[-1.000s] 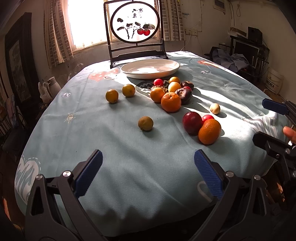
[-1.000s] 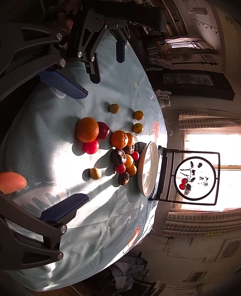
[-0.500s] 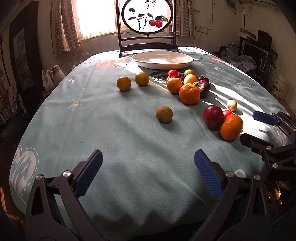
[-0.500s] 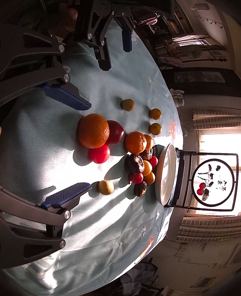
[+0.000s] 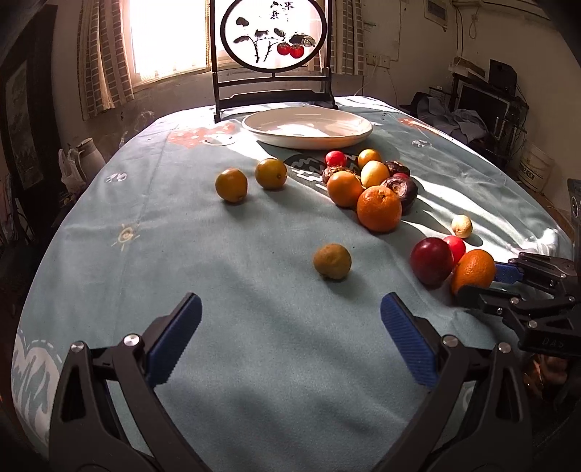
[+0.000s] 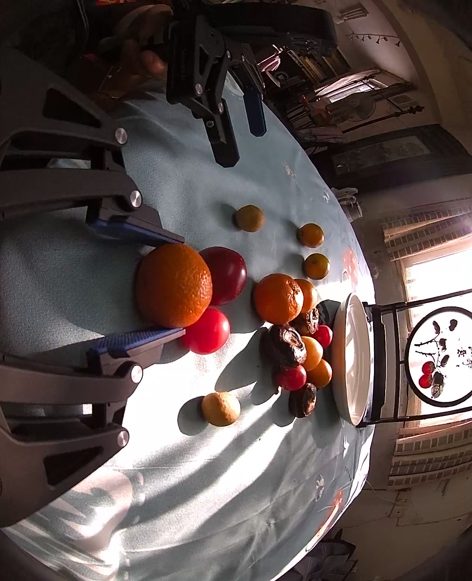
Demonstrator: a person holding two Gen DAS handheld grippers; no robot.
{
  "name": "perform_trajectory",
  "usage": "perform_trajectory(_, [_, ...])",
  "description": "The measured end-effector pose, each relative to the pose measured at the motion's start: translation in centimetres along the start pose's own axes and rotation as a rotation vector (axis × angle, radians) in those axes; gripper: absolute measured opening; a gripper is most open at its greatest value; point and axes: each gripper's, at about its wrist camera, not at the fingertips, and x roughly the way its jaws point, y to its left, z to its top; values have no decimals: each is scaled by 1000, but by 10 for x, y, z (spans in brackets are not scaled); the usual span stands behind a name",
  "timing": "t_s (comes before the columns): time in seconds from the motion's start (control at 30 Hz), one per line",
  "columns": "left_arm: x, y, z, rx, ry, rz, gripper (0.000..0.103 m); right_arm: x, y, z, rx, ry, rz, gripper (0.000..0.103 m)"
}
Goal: Organize fruits
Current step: 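Grasp an orange with the right gripper while the left gripper grasps a small yellow citrus, then lower both held fruits onto the white plate and open both grippers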
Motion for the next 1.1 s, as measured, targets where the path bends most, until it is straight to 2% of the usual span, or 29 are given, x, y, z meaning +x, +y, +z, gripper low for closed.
perform_trajectory(0.07, [10,0,9,8,15,-50,96,-6,-5,1,27,-18,22,44])
perform_trajectory(0.13, [21,-4,18,30,30,-87,83,-12,-10,3,44,-36,45,44])
perform_trajectory(0.23, [38,-14,25,65,64,-100,66,-22,-13,6,42,-72,71,44])
perform_trajectory(0.3, [45,-17,29,79,90,-122,60,-28,-14,9,36,-92,85,44])
perform_trajectory(0.47, [59,-24,36,112,133,-122,57,-30,-25,18,44,-103,110,44])
perform_trajectory(0.5, [61,-24,35,114,153,-125,51,-30,-28,20,51,-108,111,44])
perform_trajectory(0.53, [65,-25,35,114,177,-132,39,-30,-31,22,56,-110,111,44])
perform_trajectory(0.57, [67,-25,35,117,187,-134,37,-30,-34,24,61,-110,110,44])
perform_trajectory(0.7, [68,-25,35,137,194,-135,29,-28,-45,42,68,-108,113,44])
perform_trajectory(0.8, [67,-18,45,114,201,-171,29,-23,-56,69,84,-103,136,44])
perform_trajectory(0.87, [64,-13,64,105,162,-179,29,-16,-65,93,102,-109,145,44])
perform_trajectory(1.0, [73,-6,122,83,62,-155,30,21,-85,148,109,-104,99,44])
perform_trajectory(1.1, [106,3,172,41,64,-167,30,65,-104,184,133,-51,57,44])
